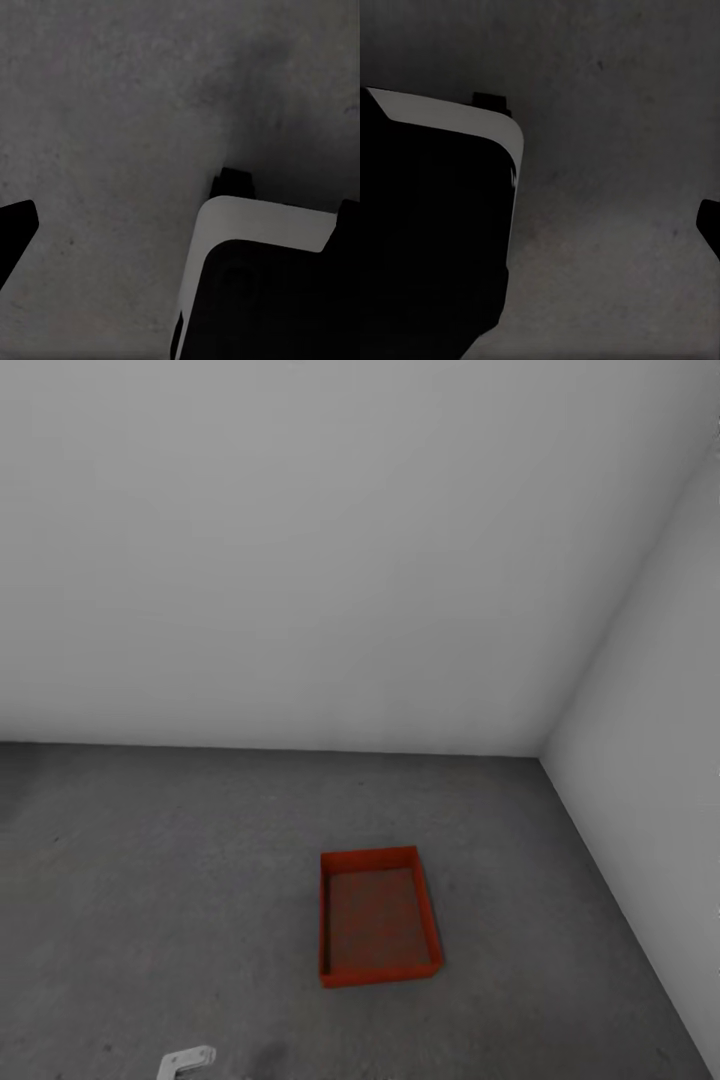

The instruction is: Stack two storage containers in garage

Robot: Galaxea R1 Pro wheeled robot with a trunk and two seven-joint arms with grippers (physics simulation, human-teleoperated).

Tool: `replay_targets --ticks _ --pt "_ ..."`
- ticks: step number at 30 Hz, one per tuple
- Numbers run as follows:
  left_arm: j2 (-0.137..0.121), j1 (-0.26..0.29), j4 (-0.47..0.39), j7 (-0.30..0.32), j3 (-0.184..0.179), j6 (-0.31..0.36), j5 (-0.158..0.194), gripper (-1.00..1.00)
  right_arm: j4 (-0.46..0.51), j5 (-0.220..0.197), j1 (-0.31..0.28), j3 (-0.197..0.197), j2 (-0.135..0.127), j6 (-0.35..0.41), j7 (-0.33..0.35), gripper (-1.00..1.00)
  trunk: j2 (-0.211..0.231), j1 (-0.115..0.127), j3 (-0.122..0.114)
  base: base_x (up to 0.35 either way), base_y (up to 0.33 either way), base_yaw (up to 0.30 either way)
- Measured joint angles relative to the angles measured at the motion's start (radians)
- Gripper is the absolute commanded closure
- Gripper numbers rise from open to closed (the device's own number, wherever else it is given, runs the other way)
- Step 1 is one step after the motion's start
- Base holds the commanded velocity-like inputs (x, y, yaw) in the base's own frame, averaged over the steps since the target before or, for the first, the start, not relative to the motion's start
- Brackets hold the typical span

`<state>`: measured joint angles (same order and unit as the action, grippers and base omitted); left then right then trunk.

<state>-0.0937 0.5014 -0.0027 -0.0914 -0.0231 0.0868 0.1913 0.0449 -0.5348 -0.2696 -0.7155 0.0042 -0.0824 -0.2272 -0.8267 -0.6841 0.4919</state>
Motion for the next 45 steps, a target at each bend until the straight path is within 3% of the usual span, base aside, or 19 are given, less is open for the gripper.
replay_targets --ticks 7,21,30,45 --pt "0.002 -0.005 0.0 0.0 0.0 -0.005 -0.001 -1.0 0.0 -0.004 0.0 0.0 0.0 0.0 0.0 -1.0 0.0 0.0 -0.01 -0.009 0.0 0.0" --pt "-0.001 -0.079 0.0 0.002 0.0 -0.01 -0.002 -1.0 -0.026 -0.002 0.0 0.0 0.002 0.0 0.002 -1.0 0.0 0.0 -0.031 0.0 0.0 0.0" --pt "-0.02 -0.15 0.0 0.082 0.0 -0.02 -0.005 -1.0 -0.054 -0.001 0.036 0.0 0.001 0.0 0.118 -1.0 0.0 0.0 -0.045 0.0 0.0 0.0" --pt "-0.014 -0.181 0.0 0.097 -0.001 -0.058 -0.004 -1.0 -0.056 -0.003 0.083 0.0 0.001 -0.047 0.13 -1.0 0.0 0.0 -0.069 0.0 0.0 0.0"
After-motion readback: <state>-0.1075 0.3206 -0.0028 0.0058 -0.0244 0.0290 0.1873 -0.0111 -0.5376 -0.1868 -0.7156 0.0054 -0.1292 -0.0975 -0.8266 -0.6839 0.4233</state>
